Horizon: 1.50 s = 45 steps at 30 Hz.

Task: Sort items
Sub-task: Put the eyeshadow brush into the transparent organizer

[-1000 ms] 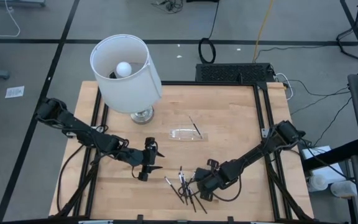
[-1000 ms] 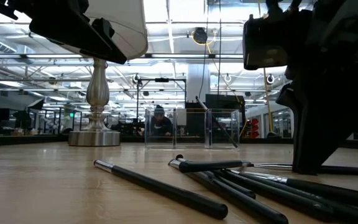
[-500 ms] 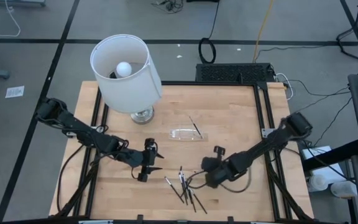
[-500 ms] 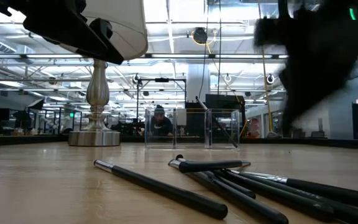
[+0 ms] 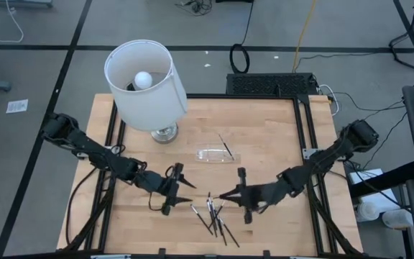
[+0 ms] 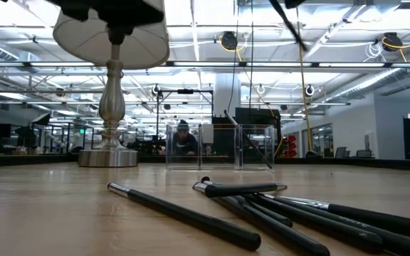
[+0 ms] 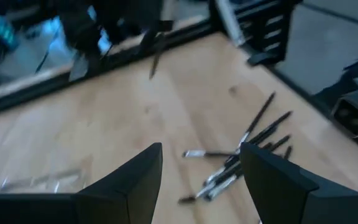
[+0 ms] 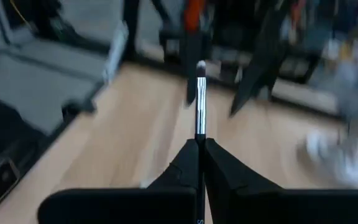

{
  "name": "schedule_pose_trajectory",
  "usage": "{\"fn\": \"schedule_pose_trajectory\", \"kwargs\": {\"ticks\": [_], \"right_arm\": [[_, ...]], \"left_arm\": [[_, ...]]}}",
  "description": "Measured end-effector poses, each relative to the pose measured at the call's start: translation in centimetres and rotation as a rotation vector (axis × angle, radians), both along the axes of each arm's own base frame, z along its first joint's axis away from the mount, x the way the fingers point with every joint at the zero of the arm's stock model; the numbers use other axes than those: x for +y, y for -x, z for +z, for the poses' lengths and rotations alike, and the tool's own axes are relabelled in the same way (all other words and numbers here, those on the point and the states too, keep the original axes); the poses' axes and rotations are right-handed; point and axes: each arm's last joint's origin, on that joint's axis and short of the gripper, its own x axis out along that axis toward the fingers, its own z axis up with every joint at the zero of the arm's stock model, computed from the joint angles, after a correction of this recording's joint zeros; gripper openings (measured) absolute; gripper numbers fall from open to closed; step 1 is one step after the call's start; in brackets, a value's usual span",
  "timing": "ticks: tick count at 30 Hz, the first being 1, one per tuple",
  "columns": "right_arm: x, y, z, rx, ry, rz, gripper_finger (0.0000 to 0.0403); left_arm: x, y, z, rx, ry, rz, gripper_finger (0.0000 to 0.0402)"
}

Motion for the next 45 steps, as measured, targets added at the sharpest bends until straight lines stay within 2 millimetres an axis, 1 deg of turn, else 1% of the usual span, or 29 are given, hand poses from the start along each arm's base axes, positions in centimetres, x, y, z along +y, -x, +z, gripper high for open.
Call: {"fn": "schedule_pose_trajectory", "kwargs": {"ticks": [4,6,8,13,17,22,28,33,40,45], "right_arm": [[-2.2,0.7,-1.1,-0.235,-0.040,0.110,0.0000],[-3.3,1.0,-1.3,-0.310,-0.061,0.154,0.0000],[-4.0,1.0,-1.3,-0.345,-0.065,0.179,0.0000],[-4.5,0.2,-0.9,-0.370,-0.040,0.240,0.0000],[-4.8,-0.2,-0.5,-0.405,-0.031,0.300,0.0000],[-5.6,-0.5,-0.4,-0.411,-0.019,0.269,0.0000],[-6.2,-0.7,-0.5,-0.398,-0.012,0.249,0.0000],[-6.9,-1.0,-0.7,-0.380,-0.016,0.222,0.0000],[-7.9,-1.2,-0.7,-0.373,-0.011,0.184,0.0000],[-8.1,-1.3,-0.7,-0.372,-0.013,0.177,0.0000]], "left_arm": [[-0.1,-0.2,0.6,-0.068,-0.020,-0.019,0.0223],[0.0,-0.3,0.9,-0.102,-0.020,-0.028,0.0223],[0.1,-0.6,1.4,-0.156,-0.009,-0.045,0.0223],[1.1,-1.2,2.5,-0.258,0.043,-0.016,0.0223],[2.0,-2.3,2.0,-0.286,0.100,0.043,0.0223],[2.6,-4.0,0.8,-0.346,0.126,0.077,0.0223],[3.1,-4.9,-0.1,-0.381,0.155,0.099,0.0223],[3.3,-5.4,0.2,-0.396,0.172,0.091,0.0223],[3.3,-6.0,0.6,-0.364,0.167,0.072,0.0223],[3.7,-6.3,1.0,-0.374,0.174,0.071,0.0223]]}}
